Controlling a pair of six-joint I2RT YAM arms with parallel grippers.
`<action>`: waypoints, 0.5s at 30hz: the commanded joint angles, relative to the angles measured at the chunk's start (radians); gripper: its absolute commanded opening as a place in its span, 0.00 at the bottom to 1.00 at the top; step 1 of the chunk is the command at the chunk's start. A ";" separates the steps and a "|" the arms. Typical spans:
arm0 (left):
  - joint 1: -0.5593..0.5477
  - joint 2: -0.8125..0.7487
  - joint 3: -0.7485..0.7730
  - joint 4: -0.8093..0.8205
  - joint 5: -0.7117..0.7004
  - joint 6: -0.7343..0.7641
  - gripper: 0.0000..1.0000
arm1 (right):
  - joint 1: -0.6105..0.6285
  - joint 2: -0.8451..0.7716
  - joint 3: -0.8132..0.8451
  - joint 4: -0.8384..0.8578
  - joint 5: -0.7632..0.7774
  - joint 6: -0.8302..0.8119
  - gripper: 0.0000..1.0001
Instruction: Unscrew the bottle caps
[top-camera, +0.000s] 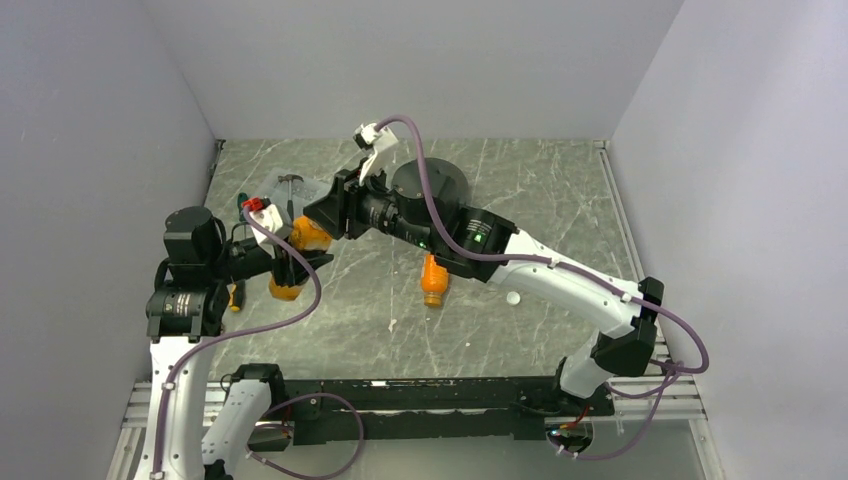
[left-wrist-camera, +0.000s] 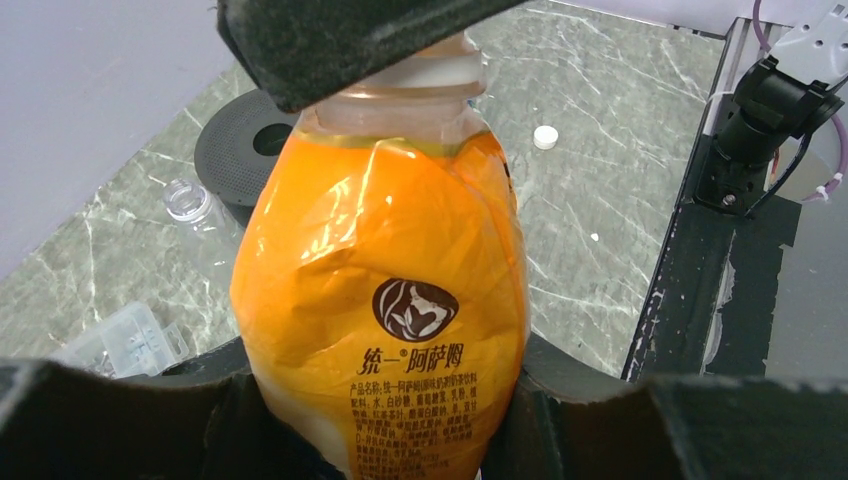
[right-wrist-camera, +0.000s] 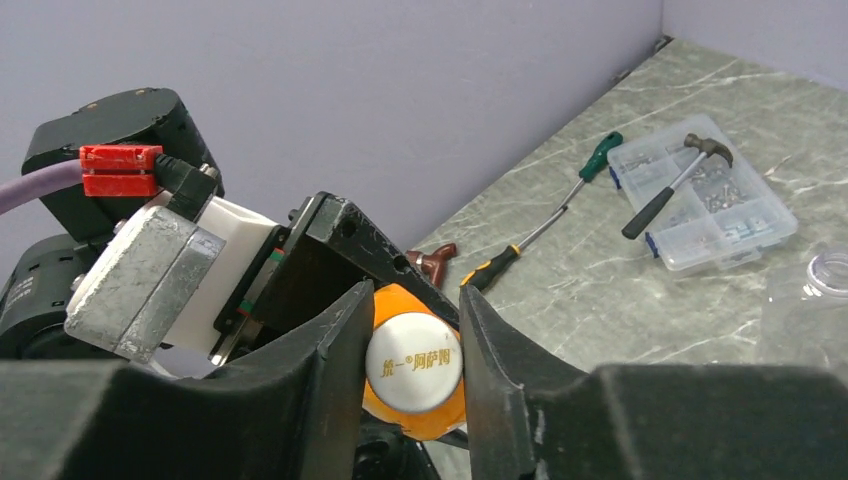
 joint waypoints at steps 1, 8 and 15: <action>0.003 -0.004 -0.006 0.016 0.005 0.005 0.15 | -0.002 -0.038 -0.019 0.084 0.035 0.011 0.34; 0.003 0.014 0.019 -0.013 0.146 -0.025 0.14 | -0.002 -0.076 -0.069 0.163 -0.044 -0.062 0.18; 0.002 0.099 0.098 -0.195 0.447 -0.023 0.16 | -0.019 -0.161 -0.182 0.333 -0.414 -0.233 0.16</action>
